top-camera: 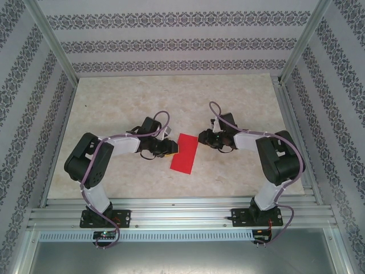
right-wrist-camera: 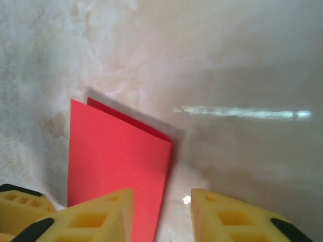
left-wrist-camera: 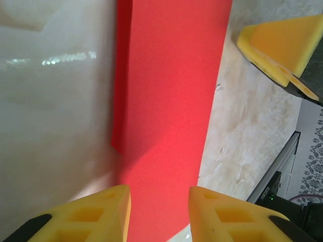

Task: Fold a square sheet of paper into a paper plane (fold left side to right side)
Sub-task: Third fold the triangle at the center of the table.

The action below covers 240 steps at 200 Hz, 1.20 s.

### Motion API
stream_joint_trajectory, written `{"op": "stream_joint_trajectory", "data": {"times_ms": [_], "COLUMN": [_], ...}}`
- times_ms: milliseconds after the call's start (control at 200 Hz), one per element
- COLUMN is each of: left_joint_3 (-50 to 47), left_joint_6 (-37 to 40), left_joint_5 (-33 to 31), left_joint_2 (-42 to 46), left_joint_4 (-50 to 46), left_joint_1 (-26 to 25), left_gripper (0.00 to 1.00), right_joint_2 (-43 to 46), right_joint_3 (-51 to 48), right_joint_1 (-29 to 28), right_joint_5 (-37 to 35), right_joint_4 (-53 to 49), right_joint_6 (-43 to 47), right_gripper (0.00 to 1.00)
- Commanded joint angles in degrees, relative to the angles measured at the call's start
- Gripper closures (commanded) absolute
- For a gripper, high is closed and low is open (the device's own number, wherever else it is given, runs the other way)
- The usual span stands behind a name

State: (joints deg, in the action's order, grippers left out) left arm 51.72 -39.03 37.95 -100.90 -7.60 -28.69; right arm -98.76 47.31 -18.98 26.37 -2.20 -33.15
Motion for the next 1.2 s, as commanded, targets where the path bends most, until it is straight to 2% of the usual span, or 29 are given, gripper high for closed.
{"op": "stream_joint_trajectory", "data": {"times_ms": [0, 125, 220, 395, 480, 595, 759, 1064, 1194], "left_joint_3": [0.4, -1.1, -2.7, -6.6, -8.1, -9.1, -10.1, -10.6, -10.6], "left_joint_6": [0.6, -0.5, -0.9, -0.7, -0.6, -0.2, 0.0, -0.1, -0.1], "left_joint_5": [-2.9, -4.1, -4.9, -2.5, -0.1, 1.2, 1.2, 0.9, 0.8], "left_joint_2": [4.9, 9.3, 12.7, 16.7, 17.1, 17.4, 17.8, 17.6, 17.6], "left_joint_4": [-1.2, -0.9, -1.1, -1.0, -0.4, -0.2, 0.1, 0.2, 0.3], "left_joint_1": [-0.3, 2.0, 4.7, 12.4, 15.6, 17.8, 18.3, 18.3, 18.3], "left_gripper": [0.62, 0.59, 0.57, 0.52, 0.51, 0.51, 0.50, 0.50, 0.49], "right_joint_2": [6.8, 11.4, 13.6, 10.5, 6.5, 0.5, -5.5, -10.7, -12.4], "right_joint_3": [-0.1, 2.5, 3.1, 6.3, 9.4, 13.8, 17.9, 20.7, 21.4], "right_joint_1": [-0.6, -8.4, -16.8, -33.0, -38.8, -43.9, -46.8, -47.0, -47.0], "right_joint_5": [-10.3, -21.7, -29.6, -43.4, -46.2, -47.4, -49.9, -54.4, -56.1], "right_joint_4": [-8.7, -18.7, -20.6, -24.1, -27.3, -32.0, -36.4, -37.9, -37.5], "right_joint_6": [6.4, 9.8, 10.1, 15.7, 19.6, 24.4, 29.3, 32.0, 32.7], "right_gripper": [0.61, 0.58, 0.54, 0.40, 0.33, 0.29, 0.26, 0.30, 0.35]}}
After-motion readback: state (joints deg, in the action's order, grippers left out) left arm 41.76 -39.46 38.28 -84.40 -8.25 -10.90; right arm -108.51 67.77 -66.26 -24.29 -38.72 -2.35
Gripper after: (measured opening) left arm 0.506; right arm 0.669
